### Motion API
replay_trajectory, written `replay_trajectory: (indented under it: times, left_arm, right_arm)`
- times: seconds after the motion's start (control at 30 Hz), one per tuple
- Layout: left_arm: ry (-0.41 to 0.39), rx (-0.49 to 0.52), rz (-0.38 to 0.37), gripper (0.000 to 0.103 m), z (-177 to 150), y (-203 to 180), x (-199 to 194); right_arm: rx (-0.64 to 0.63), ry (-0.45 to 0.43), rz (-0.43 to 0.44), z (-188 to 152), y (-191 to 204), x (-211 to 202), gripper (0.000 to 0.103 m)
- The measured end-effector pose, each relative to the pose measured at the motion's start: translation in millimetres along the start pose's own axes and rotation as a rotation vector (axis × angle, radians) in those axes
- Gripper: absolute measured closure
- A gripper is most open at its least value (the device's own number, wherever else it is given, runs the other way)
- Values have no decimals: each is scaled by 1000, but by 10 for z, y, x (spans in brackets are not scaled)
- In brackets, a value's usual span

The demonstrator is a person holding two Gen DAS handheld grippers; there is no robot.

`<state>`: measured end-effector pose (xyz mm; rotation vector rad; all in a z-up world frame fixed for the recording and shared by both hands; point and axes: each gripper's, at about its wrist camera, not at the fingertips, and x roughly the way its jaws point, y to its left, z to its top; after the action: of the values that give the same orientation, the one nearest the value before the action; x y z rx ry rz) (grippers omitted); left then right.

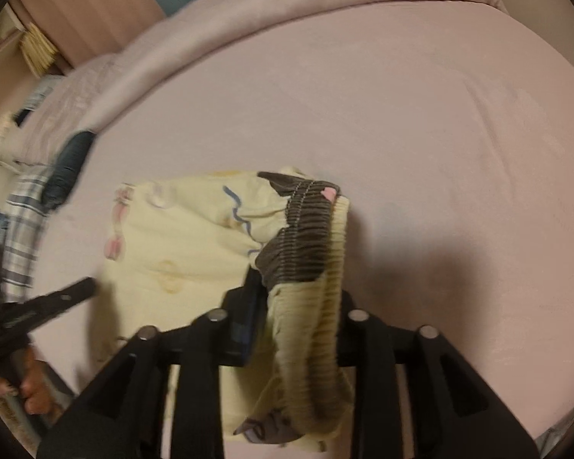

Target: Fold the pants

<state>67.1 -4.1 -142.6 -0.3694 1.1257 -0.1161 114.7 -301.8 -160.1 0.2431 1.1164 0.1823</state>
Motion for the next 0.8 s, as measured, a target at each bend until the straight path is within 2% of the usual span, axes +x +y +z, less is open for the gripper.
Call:
replay_trajectory:
  times: [0.03,0.13,0.17,0.23,0.3,0.33,0.4,0.43,0.5,0.57,0.6,0.7,0.8]
  left_arm:
    - [-4,9,18,96,-19,-11,-12]
    - [-24,27,72,96,-24,-74,-28]
    - [-32,31,85,95,-9,-103,-34]
    - [-44,43,115,86,-33,-134,-107]
    - [-49,38,101,62,-67,-129,-208]
    - [-56,35,80,55,-78,-139,-264]
    - [-97,38,53,36,-92,-183,-405]
    - [-128,44,59,33,-106,-212,-496]
    - [-190,64,97,17,-139,-272,-670]
    - [-235,80,140,6,-165,-315,-785]
    - [-254,93,169,3,-187,-346,-837]
    - [-291,130,245,3,-250,-420,-924]
    - [-302,143,268,3,-318,-438,-952]
  right_arm:
    - [-1,-1,-28,-2,-8,-5,49]
    - [-5,-13,-72,4,-35,-61,31]
    - [-3,-19,-80,3,-45,-101,30]
    - [-6,-37,-100,3,-53,-217,27]
    - [-18,-68,-119,-11,-35,-354,20]
    - [-30,-91,-126,-17,-13,-445,19]
    - [-53,-139,-125,-38,30,-630,15]
    - [-57,-152,-120,-49,44,-681,11]
    - [-56,-192,-100,-81,76,-869,9]
    - [-54,-224,-83,-121,108,-997,9]
    - [-55,-243,-75,-142,130,-1070,7]
    - [-51,-304,-53,-226,193,-1276,4]
    - [-44,-331,-33,-306,236,-1348,2]
